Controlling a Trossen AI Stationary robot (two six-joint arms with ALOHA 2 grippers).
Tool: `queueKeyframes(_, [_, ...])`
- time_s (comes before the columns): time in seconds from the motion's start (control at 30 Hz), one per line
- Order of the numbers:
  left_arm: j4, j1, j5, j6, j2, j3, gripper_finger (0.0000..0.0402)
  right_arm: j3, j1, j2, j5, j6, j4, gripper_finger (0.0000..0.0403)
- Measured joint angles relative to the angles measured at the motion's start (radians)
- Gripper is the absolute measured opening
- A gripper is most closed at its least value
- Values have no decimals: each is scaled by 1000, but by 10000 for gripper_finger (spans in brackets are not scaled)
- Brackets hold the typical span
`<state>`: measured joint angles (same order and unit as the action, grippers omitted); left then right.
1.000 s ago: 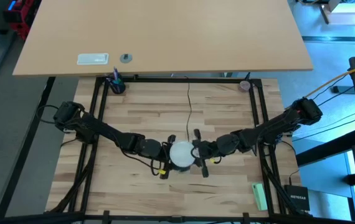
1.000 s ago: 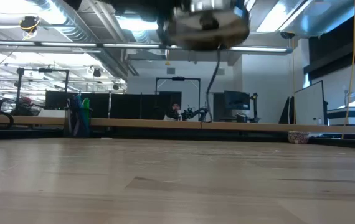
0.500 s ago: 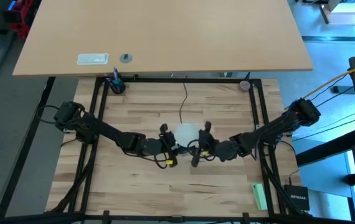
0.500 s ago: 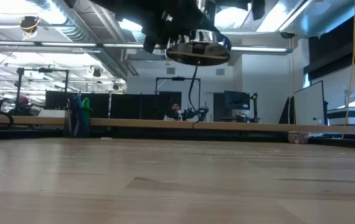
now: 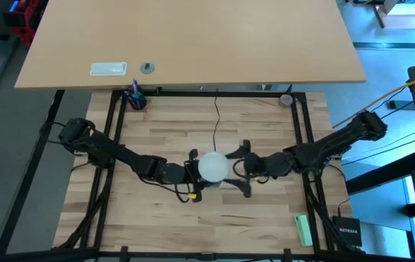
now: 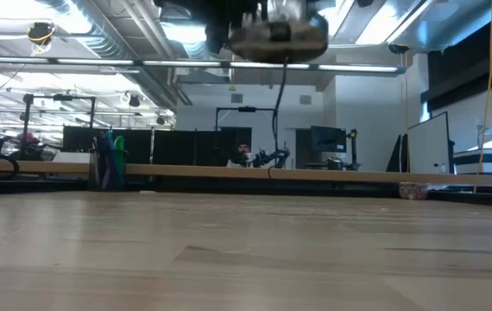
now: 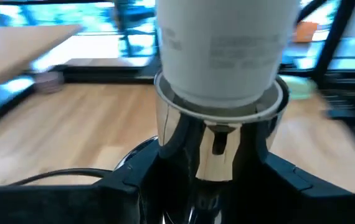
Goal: Screw lightbulb
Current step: Insert the lightbulb into the lamp
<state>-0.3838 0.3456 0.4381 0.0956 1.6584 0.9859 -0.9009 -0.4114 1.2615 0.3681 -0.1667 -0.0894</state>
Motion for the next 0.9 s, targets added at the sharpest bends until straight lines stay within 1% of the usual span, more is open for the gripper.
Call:
queueKeyframes(0.07, [-4, -9, -107, -7, -10, 0, 170, 0, 0, -15, -102, -12, 31, 376])
queueKeyframes(0.13, [-5, -14, -227, -19, -14, 1, 170, 0, 0, -11, -161, -12, 25, 371])
queueKeyframes(0.27, [-2, -29, -389, -19, -13, 0, 170, 0, 0, 51, -182, 28, -94, 351])
queueKeyframes(0.33, [-11, -33, -434, -19, -7, 0, 170, 0, 0, 100, -200, 69, -182, 341])
queueKeyframes(0.47, [-12, -38, -442, -16, 4, 0, 170, 0, 0, 191, -230, 132, -335, 321])
queueKeyframes(0.57, [0, -38, -442, -8, 5, 0, 170, 0, 0, 221, -230, 168, -385, 295])
queueKeyframes(0.63, [13, -38, -443, -4, 5, 0, 170, 0, 0, 221, -223, 172, -388, 264])
queueKeyframes(0.7, [16, -38, -441, 2, 6, 0, 170, 0, 0, 215, -210, 172, -375, 219])
queueKeyframes(0.77, [14, -39, -404, 3, 6, 0, 170, 0, 0, 203, -194, 167, -347, 165])
queueKeyframes(0.8, [14, -39, -378, 2, 6, 0, 170, -1, 0, 197, -170, 167, -333, 148])
queueKeyframes(0.9, [29, -39, -270, 2, 6, 0, 170, -1, 0, 184, -76, 169, -284, 149])
